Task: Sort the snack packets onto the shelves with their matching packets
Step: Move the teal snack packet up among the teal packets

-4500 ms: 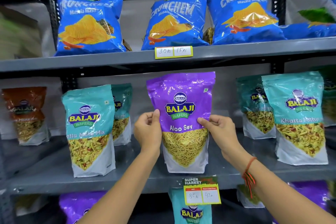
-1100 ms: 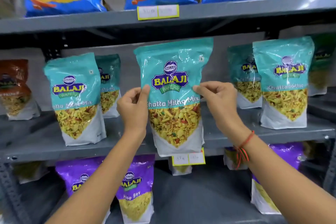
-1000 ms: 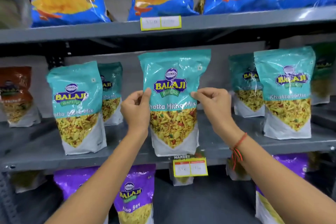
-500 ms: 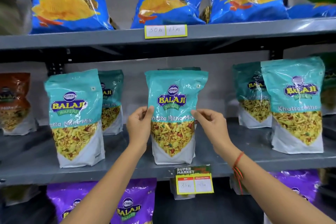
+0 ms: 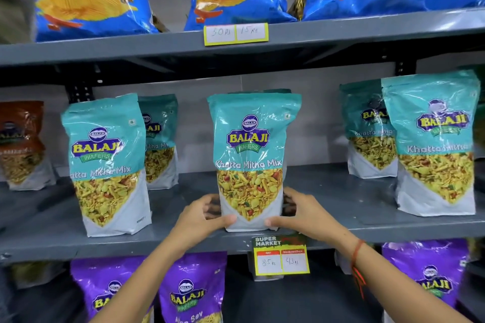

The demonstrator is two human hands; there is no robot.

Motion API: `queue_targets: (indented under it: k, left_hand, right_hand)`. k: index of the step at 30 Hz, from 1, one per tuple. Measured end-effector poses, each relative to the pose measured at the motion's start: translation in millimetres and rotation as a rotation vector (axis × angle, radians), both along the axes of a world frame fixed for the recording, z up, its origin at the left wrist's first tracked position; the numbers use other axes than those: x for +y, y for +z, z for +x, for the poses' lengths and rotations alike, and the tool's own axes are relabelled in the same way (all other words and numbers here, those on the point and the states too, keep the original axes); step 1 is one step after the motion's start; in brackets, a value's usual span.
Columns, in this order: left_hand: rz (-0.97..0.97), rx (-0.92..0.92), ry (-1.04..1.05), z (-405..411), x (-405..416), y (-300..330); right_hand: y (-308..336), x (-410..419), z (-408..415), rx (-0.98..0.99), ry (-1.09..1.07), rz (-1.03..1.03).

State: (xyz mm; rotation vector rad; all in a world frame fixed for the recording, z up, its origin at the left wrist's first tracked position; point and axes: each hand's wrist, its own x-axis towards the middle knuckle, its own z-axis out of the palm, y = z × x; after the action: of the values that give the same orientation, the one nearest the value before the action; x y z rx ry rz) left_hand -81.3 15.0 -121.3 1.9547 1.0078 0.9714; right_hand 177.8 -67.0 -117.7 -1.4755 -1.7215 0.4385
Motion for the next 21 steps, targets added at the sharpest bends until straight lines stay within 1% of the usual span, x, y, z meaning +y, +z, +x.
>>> queue_targets:
  k: [7, 13, 19, 21]
  left_hand:
    - [0.031, 0.044, 0.046, 31.0, 7.7, 0.7]
    - [0.089, 0.12, 0.09, 51.5, 7.2, 5.2]
    - [0.103, 0.147, 0.093, 51.1, 2.9, 5.5]
    - [0.119, 0.15, 0.087, 49.3, -2.5, 5.2]
  right_hand:
    - [9.1, 6.9, 27.9, 0.014, -0.026, -0.055]
    - [11.6, 7.9, 43.9, 0.116, -0.006, -0.121]
    - [8.9, 7.6, 43.3, 0.025, -0.058, -0.127]
    - [6.3, 4.3, 41.9, 0.042, -0.082, -0.111]
